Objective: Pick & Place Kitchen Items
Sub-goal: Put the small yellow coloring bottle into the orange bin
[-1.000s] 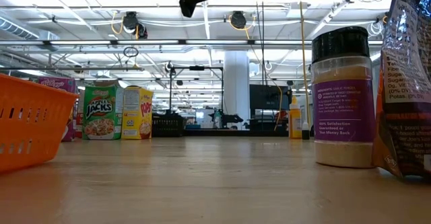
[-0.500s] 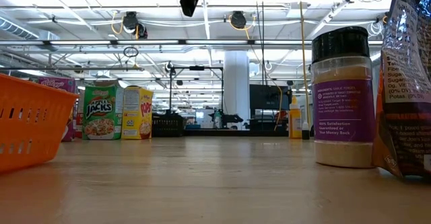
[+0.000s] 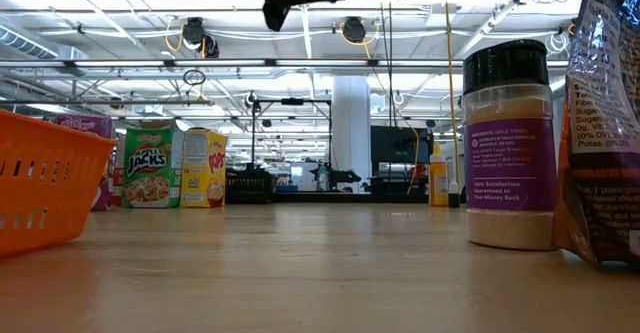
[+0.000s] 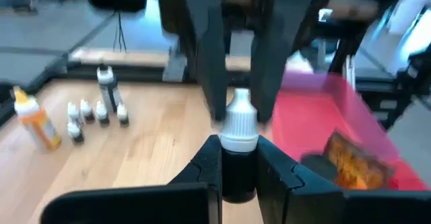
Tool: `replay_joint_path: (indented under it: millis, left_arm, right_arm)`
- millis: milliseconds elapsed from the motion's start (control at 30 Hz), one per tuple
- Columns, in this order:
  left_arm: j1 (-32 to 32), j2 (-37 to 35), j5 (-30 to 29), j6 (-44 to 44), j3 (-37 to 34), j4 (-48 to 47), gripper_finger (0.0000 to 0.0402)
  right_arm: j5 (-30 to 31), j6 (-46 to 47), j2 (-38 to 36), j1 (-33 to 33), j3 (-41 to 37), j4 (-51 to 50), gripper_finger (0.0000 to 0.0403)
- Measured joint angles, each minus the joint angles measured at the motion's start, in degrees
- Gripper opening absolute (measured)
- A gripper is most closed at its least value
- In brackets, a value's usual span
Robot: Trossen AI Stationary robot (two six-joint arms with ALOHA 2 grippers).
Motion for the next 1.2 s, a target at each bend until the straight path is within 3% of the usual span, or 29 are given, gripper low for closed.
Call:
replay_joint_path:
  millis: [167, 333, 633, 833, 1200]
  left_arm:
    - [0.0, -2.45, -0.66, -0.71, 0.12, -4.44, 0.004]
    - [-1.5, -7.03, -4.69, -3.15, 0.05, -16.04, 0.0042]
    - [-8.83, -13.79, -9.31, -13.78, 0.12, -35.6, 0.0041]
    - [-15.08, -14.18, -8.53, -22.81, -0.08, -46.37, 0.0042]
    - [-25.73, -12.45, -7.49, -32.9, -0.01, -48.0, 0.004]
  right_arm:
    - [-0.09, -0.06, -0.87, 0.04, -0.03, -1.73, 0.0091]
    - [-0.07, -0.04, -1.79, 0.04, -0.04, -4.15, 0.0088]
    - [-0.05, 0.2, -2.14, 0.04, -0.01, -7.64, 0.0082]
    - [0.1, 0.2, -2.14, 0.04, -0.01, -8.01, 0.0079]
    - [0.12, 0.42, -2.14, 0.04, -0.01, -8.01, 0.0077]
